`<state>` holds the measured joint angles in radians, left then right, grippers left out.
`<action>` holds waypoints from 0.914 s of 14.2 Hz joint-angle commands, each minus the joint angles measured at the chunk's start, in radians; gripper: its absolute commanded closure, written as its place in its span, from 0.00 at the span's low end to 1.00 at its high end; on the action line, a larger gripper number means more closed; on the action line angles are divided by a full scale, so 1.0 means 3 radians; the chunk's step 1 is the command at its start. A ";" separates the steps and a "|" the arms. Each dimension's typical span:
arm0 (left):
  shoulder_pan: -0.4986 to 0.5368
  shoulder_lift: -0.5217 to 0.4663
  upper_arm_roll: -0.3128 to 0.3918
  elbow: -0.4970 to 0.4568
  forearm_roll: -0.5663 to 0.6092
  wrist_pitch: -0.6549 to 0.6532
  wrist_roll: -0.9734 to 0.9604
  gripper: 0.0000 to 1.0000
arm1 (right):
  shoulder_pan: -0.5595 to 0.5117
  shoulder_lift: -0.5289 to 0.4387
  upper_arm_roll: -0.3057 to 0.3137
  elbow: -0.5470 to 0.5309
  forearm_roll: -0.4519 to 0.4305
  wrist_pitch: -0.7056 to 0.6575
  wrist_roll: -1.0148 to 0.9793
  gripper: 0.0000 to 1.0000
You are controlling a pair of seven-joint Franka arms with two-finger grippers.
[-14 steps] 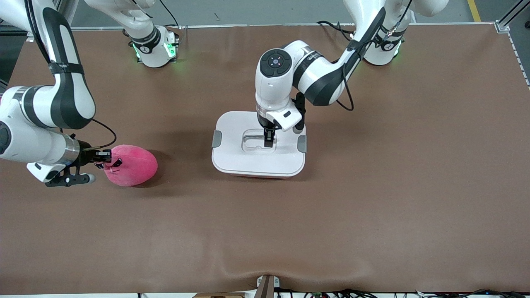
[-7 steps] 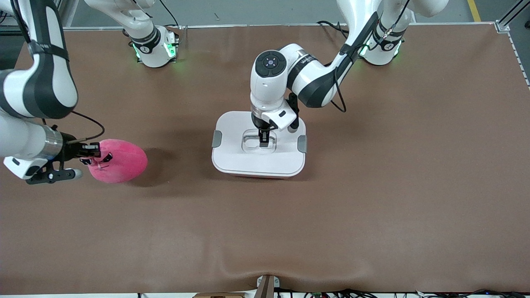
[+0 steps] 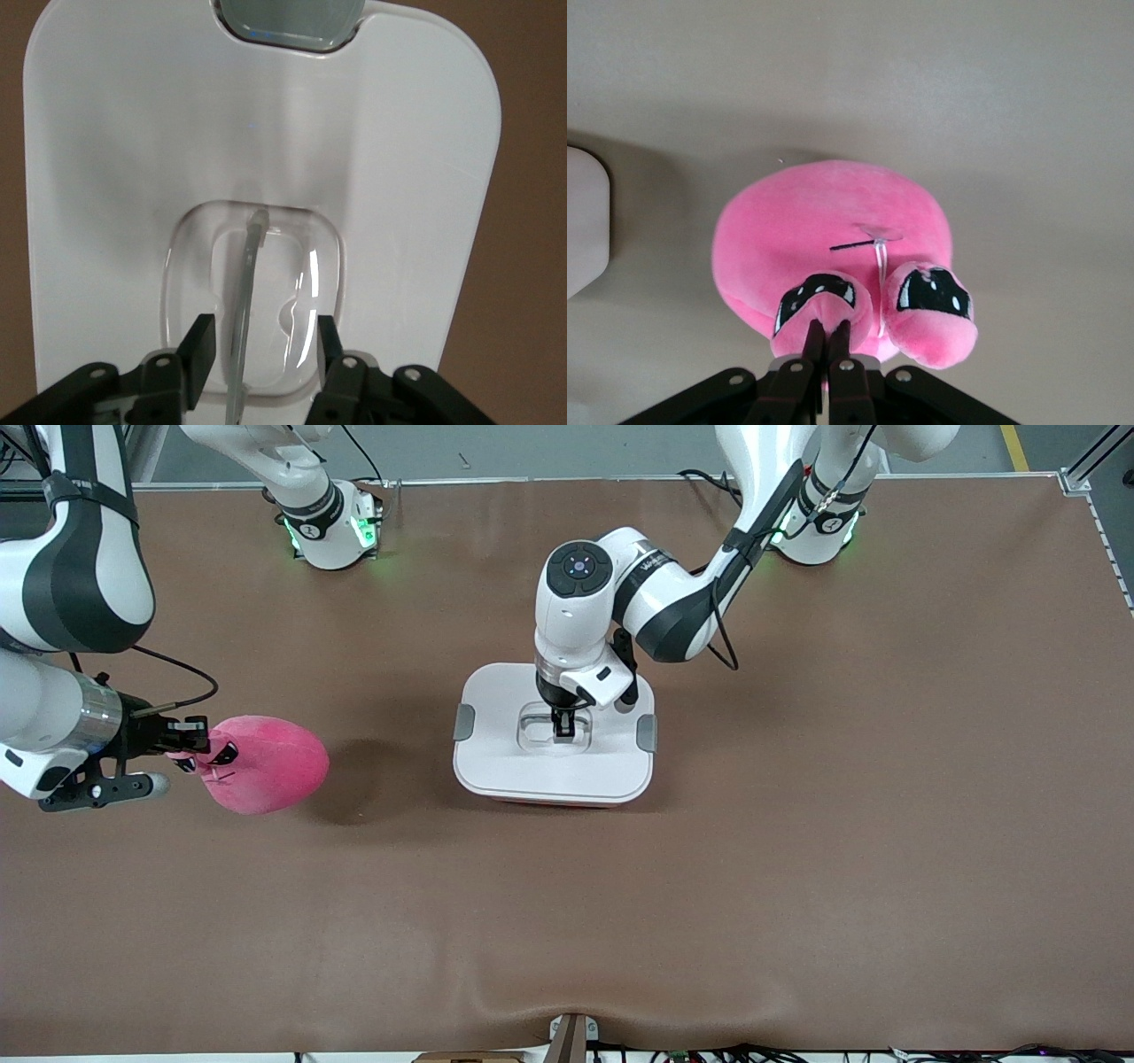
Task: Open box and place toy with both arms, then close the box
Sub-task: 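Grasp the lid handle with the left gripper while the right gripper grasps the toy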
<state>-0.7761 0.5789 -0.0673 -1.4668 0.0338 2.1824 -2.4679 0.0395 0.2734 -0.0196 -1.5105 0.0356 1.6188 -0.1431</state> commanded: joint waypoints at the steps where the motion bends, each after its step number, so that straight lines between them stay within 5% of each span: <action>1: -0.0051 0.0131 0.0045 0.0144 0.0066 0.0053 -0.0098 0.54 | -0.0004 -0.0113 -0.0006 0.0024 0.0045 -0.0129 -0.0024 1.00; 8: -0.0051 0.0146 0.0035 0.0149 0.0148 0.0053 -0.0068 1.00 | -0.0004 -0.0262 0.0019 0.0024 0.0050 -0.0349 -0.0019 1.00; 13: -0.0077 0.0116 0.0035 0.0149 0.0174 0.0042 0.0014 1.00 | 0.0006 -0.0405 0.0024 0.0019 0.0050 -0.0411 -0.0014 1.00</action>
<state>-0.7839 0.6098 -0.0658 -1.4457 0.0647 2.1894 -2.4595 0.0395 0.1884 -0.0155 -1.5029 0.0356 1.5111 -0.1444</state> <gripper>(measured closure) 0.925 0.960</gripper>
